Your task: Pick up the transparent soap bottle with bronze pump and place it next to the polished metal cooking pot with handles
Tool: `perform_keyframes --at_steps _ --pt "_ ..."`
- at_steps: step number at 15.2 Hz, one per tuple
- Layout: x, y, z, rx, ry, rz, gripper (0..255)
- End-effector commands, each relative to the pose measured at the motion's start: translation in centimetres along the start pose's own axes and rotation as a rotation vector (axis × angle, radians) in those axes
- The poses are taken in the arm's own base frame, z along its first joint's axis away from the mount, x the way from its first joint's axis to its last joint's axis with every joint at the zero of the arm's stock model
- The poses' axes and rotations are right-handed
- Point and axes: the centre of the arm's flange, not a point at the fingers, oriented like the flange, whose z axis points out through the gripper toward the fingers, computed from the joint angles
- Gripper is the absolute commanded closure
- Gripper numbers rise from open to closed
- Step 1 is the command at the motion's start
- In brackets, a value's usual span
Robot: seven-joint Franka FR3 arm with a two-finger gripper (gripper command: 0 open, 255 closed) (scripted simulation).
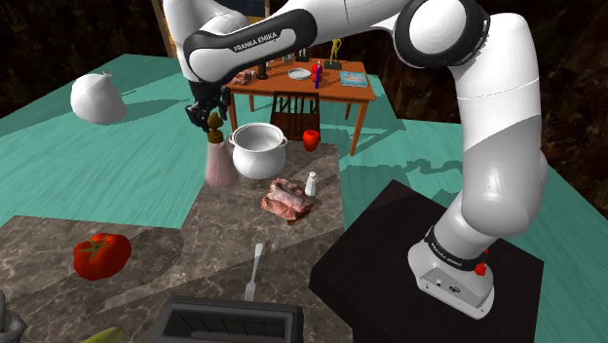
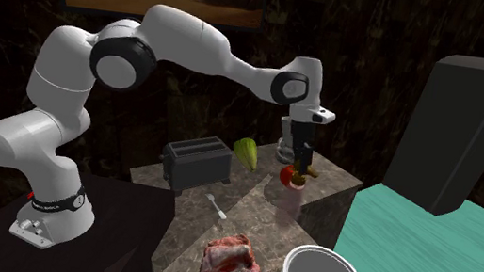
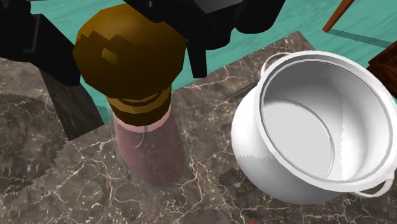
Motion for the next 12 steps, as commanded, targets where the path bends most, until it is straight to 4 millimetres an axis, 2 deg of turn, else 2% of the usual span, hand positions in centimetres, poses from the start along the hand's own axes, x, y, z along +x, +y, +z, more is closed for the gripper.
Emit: perform_keyframes --at_steps 1,12 --pt "-0.1 -0.1 1.1 0.000 0.001 0.000 255" --pt "-0.8 -0.8 6.8 0.000 0.001 0.000 255"
